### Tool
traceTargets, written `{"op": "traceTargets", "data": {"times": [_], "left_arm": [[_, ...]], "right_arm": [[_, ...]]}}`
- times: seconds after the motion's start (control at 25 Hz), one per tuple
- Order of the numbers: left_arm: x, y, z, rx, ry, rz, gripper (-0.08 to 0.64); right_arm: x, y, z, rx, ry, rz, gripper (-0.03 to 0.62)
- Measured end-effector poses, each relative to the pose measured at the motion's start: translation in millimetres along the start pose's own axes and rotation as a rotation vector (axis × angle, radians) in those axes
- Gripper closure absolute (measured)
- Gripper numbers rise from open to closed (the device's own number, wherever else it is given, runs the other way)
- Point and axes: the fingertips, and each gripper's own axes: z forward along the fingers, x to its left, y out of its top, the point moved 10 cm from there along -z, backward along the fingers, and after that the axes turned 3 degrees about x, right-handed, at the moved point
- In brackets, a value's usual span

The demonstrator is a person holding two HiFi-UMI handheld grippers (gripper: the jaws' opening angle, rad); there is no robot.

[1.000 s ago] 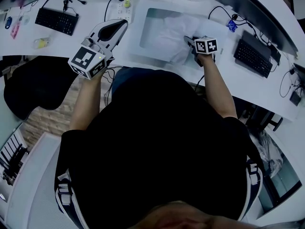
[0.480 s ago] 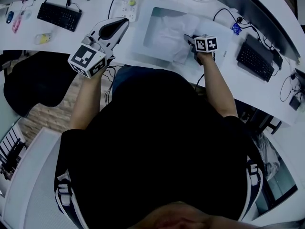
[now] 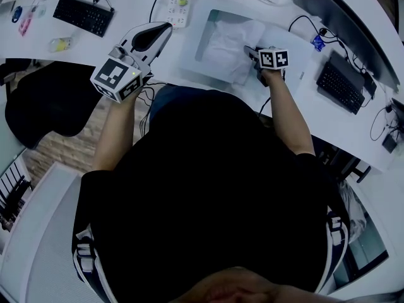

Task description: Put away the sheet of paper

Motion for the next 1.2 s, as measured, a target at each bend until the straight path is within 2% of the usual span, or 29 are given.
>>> {"op": "traceTargets", "data": {"times": [0.68, 1.2], "left_arm": [[12.5, -5.7, -11.6, 0.015, 0.016, -0.014, 0.538], [19.5, -8.2, -16.0, 0.022, 0.026, -0.02, 0.538]], "right_arm": [[3.7, 8.4, 17.3, -0.022, 0.022, 0.053, 0.578], [8.5, 16.6, 28.1, 0.014, 0.035, 0.025, 0.578]]}}
